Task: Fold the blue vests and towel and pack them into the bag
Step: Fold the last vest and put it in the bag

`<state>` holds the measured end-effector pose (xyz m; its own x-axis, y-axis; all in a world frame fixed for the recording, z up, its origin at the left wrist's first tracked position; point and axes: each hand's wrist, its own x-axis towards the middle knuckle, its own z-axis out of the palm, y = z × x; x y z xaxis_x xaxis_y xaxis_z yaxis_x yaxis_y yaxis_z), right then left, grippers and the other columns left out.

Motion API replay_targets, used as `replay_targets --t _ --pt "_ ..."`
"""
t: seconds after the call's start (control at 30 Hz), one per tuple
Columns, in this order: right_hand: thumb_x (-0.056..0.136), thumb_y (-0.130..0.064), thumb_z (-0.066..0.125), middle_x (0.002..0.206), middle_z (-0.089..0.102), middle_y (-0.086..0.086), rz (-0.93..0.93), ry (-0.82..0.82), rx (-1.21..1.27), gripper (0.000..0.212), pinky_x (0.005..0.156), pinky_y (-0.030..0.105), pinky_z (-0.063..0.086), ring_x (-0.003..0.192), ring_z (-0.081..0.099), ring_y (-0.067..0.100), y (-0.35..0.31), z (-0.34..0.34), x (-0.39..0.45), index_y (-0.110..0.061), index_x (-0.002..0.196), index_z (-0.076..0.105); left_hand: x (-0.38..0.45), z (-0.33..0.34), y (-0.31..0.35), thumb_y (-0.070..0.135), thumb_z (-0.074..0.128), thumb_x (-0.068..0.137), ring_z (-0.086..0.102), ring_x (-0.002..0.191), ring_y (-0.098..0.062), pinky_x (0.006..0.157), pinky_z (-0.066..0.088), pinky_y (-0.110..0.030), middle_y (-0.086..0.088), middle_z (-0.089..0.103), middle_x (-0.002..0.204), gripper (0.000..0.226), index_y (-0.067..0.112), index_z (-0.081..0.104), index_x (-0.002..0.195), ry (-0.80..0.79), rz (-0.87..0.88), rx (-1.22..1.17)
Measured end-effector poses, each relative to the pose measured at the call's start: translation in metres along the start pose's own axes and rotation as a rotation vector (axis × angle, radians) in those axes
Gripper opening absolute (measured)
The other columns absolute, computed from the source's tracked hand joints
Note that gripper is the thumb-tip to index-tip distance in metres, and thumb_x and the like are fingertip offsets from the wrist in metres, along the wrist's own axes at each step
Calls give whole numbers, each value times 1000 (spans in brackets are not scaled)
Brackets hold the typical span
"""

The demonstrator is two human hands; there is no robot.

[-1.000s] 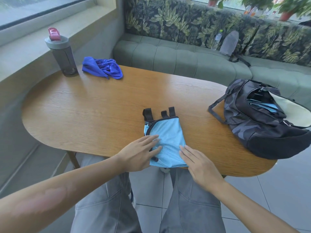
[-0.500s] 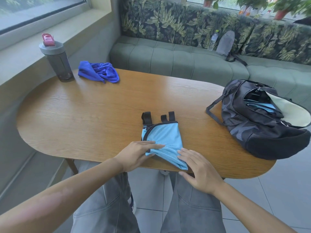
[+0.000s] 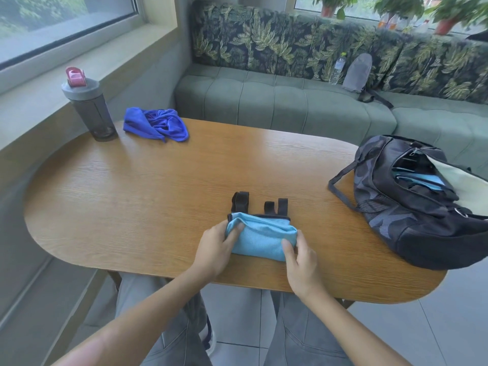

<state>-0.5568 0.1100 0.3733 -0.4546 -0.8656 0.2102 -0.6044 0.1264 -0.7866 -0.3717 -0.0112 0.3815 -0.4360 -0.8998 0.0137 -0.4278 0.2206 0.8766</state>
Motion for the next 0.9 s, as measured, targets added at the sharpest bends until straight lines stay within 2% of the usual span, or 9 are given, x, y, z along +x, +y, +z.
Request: replay_targets --t 0.07,0.13,0.33,0.43,0.53,0.7,0.8,0.83,0.9 --pt "104 -32 48 67 48 -10 60 20 -11 14 56 19 34 61 50 7 -3 4 10 -29 91 45 7 3 3 46 51 103 54 62 -11 61 46 -40 8 59 67 27 31 51 81 18 14 47" --pt "104 -33 51 67 50 -11 101 32 -21 20 54 19 37 63 52 5 -6 6 19 -29 86 42 12 5 6 47 49 103 60 66 -13 62 50 -42 5 64 70 22 32 54 87 33 22 81" --pt "106 -39 43 66 49 -4 245 9 -167 33 50 27 32 58 45 11 -9 11 39 -22 78 39 26 17 7 52 49 100 58 62 -24 54 45 -43 -1 59 62 45 15 53 75 183 -93 159" --pt "106 -41 41 65 47 -2 294 -6 -182 39 49 26 31 56 42 12 -11 12 42 -20 73 38 29 20 4 53 53 100 44 51 -18 49 31 -33 4 47 54 54 15 44 63 209 -157 181" --pt "106 -37 42 61 43 -2 301 -8 -214 44 49 28 28 55 38 12 -13 9 45 -18 67 33 30 20 3 56 54 98 35 48 -14 47 25 -29 5 40 50 59 16 41 57 210 -196 179" --pt "106 -41 39 59 43 -2 312 -13 -319 48 48 29 28 54 40 12 -14 9 55 -19 64 35 40 16 12 58 55 97 43 48 -18 48 28 -29 6 42 51 59 16 39 58 210 -198 360" --pt "106 -43 36 66 52 0 317 -33 -399 38 51 35 40 59 51 18 -11 10 63 -19 78 43 46 14 11 50 57 97 55 59 -23 52 40 -32 4 54 67 39 17 47 80 226 -98 542" --pt "106 -43 36 69 55 1 308 -43 -440 31 52 35 42 62 55 20 -12 11 65 -19 89 45 47 14 10 44 62 95 55 65 -22 56 44 -33 3 56 76 31 16 49 89 260 2 598" --pt "107 -42 35 74 59 -1 249 -70 -578 22 52 35 42 64 58 21 -16 11 67 -22 111 42 51 12 4 17 73 88 55 83 -23 71 51 -35 -3 57 96 23 13 56 102 298 348 719"
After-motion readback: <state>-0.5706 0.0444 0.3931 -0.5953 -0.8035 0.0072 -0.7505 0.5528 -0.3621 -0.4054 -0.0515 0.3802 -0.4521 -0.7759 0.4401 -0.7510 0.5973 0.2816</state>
